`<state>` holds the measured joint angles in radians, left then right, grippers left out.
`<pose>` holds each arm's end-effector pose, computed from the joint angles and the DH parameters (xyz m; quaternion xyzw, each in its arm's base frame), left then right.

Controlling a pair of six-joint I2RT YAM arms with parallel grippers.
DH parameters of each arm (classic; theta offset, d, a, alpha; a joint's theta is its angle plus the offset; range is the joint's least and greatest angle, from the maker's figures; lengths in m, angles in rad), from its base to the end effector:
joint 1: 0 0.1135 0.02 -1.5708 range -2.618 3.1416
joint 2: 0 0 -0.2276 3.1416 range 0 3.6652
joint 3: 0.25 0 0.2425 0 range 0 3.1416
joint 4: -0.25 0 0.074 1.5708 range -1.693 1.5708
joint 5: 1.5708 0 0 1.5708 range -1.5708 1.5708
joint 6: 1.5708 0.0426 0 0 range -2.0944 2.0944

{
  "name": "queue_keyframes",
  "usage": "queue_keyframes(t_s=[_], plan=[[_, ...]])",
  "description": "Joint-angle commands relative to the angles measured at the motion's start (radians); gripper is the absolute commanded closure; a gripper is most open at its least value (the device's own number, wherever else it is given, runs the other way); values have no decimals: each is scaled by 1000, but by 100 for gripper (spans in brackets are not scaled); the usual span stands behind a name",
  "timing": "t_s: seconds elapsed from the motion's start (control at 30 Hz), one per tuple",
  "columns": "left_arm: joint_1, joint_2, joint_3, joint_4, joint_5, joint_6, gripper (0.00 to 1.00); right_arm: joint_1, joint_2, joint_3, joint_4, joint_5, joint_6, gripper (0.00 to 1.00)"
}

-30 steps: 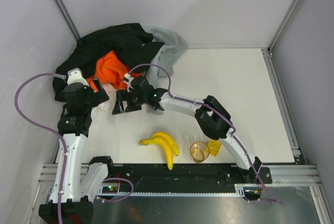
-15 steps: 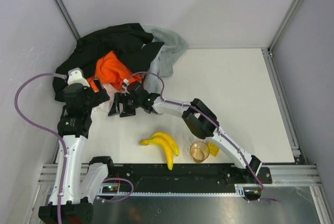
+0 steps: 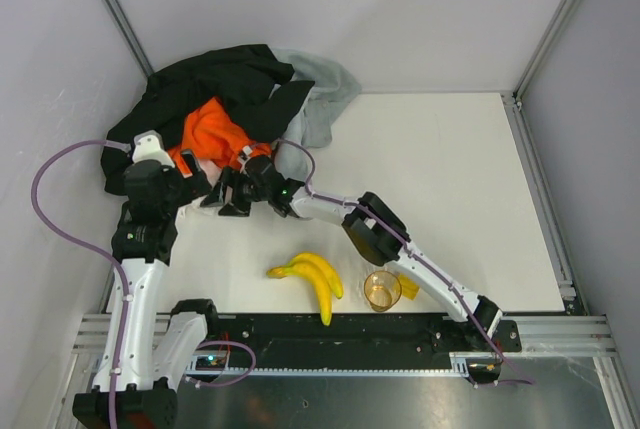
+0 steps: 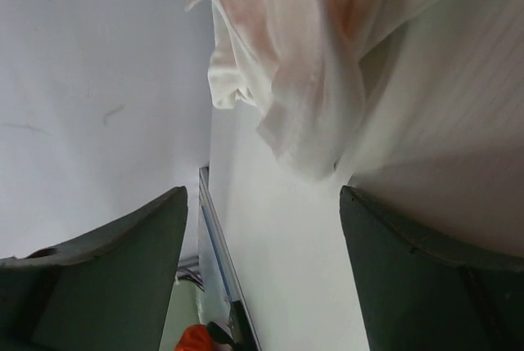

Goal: Pick out a specific cloth from the pile

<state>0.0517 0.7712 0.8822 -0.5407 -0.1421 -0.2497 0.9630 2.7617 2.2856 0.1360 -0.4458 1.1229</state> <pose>0.1887 0.0158 0.3094 -0.1639 0.8242 0.0062 0.5420 0.3125 0.4814 0.1060 -0.0636 0.8040 0.5773 0.1276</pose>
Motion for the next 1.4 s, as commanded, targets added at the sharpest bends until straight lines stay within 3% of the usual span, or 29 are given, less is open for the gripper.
queue_keyframes(t_s=[0.0,0.27,0.53,0.67,0.83,0.9,1.2,1.37], plan=[[-12,-7,-3,31,22,30,0,-2,66,96,23,43,104,21],[-18,-6,-5,34,28,30,0,-10,114,177,-3,124,169,23],[-21,2,-5,36,30,32,0,-13,204,248,63,170,312,38],[-22,4,-7,36,32,33,0,-8,230,272,75,198,341,55],[-22,12,-6,38,40,33,0,-12,231,260,102,187,347,89],[-23,13,-7,38,42,34,0,-18,222,240,122,167,351,97],[-30,18,-7,38,43,34,0,-46,40,19,209,90,270,100],[-34,17,-9,38,41,34,0,-69,-142,-259,304,66,222,100]])
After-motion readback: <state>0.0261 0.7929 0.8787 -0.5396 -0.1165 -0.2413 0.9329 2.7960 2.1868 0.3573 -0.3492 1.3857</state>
